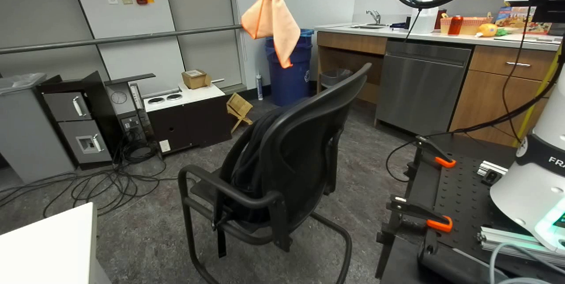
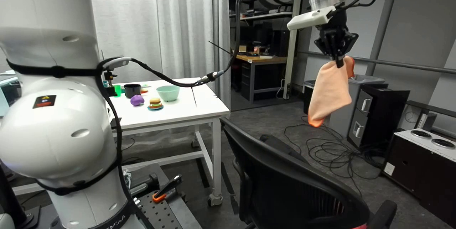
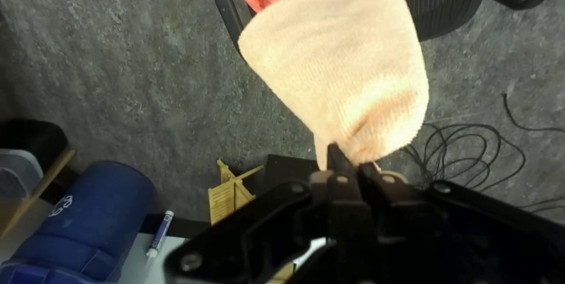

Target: Remove the peach sweatshirt and cloth from the backrest of the chair and place them on the seat

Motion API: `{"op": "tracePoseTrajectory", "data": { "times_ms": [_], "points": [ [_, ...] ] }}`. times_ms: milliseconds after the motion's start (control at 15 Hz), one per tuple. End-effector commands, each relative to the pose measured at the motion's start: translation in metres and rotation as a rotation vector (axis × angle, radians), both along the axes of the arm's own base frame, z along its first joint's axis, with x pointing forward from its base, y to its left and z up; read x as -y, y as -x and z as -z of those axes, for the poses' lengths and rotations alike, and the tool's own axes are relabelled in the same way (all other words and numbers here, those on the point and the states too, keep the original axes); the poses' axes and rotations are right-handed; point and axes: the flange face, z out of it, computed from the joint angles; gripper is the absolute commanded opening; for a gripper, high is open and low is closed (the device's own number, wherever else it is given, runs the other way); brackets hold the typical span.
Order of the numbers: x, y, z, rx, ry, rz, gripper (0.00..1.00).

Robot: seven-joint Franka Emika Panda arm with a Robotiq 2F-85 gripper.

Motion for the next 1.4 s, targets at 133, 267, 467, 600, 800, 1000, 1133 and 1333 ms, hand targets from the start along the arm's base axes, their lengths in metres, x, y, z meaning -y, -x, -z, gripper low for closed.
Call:
{"op": "tracePoseTrajectory", "data": {
  "times_ms": [133, 267, 467, 600, 800, 1000, 1133, 1333],
  "points": [
    [0.003, -0.022, -0.009, 0.092, 0.019, 0.072, 0.46],
    [0.007, -0.024, -0.009, 0.097, 0.025, 0.085, 0.62],
    [0.014, -0.023, -0.008, 0.089, 0.032, 0.094, 0.84],
    [0.019, -0.019, -0.01, 0.079, 0.026, 0.093, 0.98],
    [0.02, -0.006, -0.012, 0.03, 0.014, 0.074, 1.0],
    [0.02, 0.012, -0.016, -0.05, -0.002, 0.061, 1.0],
    [0.021, 0.027, -0.021, -0.102, -0.022, 0.046, 1.0],
    [0.023, 0.051, -0.031, -0.139, -0.038, 0.021, 1.0]
  ]
}}
